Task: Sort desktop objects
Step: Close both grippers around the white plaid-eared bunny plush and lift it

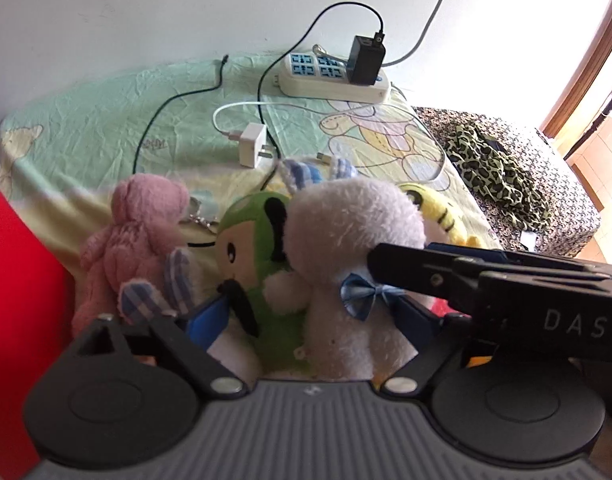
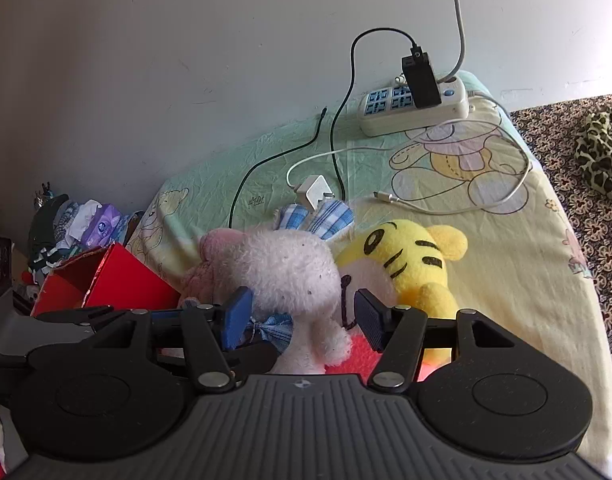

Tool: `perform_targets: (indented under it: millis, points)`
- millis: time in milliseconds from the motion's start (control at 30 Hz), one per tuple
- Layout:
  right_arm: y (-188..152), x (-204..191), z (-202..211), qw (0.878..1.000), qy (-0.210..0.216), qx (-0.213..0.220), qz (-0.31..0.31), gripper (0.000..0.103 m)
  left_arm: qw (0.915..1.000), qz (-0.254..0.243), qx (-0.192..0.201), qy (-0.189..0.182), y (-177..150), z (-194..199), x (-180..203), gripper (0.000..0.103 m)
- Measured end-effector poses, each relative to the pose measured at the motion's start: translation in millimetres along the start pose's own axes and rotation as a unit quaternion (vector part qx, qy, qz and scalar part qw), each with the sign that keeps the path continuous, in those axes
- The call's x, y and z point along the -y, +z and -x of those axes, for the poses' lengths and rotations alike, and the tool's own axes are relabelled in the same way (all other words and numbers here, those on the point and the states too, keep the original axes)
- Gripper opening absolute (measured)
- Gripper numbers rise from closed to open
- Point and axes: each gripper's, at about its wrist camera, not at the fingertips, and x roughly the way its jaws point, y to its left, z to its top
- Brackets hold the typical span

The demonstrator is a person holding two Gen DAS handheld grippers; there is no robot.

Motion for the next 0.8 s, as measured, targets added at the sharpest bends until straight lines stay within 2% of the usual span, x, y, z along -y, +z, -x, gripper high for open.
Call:
perform_targets:
  millis: [33, 200, 300, 400, 533, 567, 600, 633, 700, 800]
  points:
    - [1, 1, -3, 1.0, 0.006, -0.001, -0.002, 0.059, 0.9999, 0.005, -0.003, -0.009, 3, -2, -1, 0.083]
    - [3, 19, -16, 0.997, 0.054, -0.013, -0.06, 0.054, 1.0, -0.005, 0.006, -0.004, 3, -4, 1, 0.082]
    - [1, 21, -14, 0.995, 0.07, -0.007, -0.07, 0.05, 0.9999, -0.007, 0.007, -0.008, 1, -2, 0, 0.081]
    - [-1, 22, -8, 0.996, 0.071, -0.002, -0.057, 0.046, 0.9999, -0.005, 0.006, -0.015, -1, 4, 3, 0.069]
    - [-6, 15, 0, 0.998, 0.057, 0.001, -0.031, 0.038, 0.9997, -0.016, 0.016, -0.004, -9, 16, 9, 0.064]
    - [-8, 13, 2, 0.998, 0.05, 0.002, -0.027, 0.033, 0.9997, -0.016, 0.019, -0.008, -10, 19, 10, 0.058]
    - [-10, 10, 5, 0.999, 0.045, 0.002, -0.023, 0.031, 0.9994, -0.017, 0.019, -0.022, -12, 23, 11, 0.043]
    - [-11, 9, 8, 0.999, 0.047, 0.003, -0.023, 0.03, 0.9991, -0.017, 0.015, -0.036, -14, 27, 12, 0.039]
    - [-14, 5, 11, 0.998, 0.057, 0.0, -0.024, 0.025, 0.999, -0.028, 0.024, -0.026, -20, 33, 19, 0.039]
    - [-18, -5, 19, 0.999, 0.046, 0.008, -0.013, 0.023, 0.9985, -0.035, 0.035, -0.026, -28, 41, 23, 0.038]
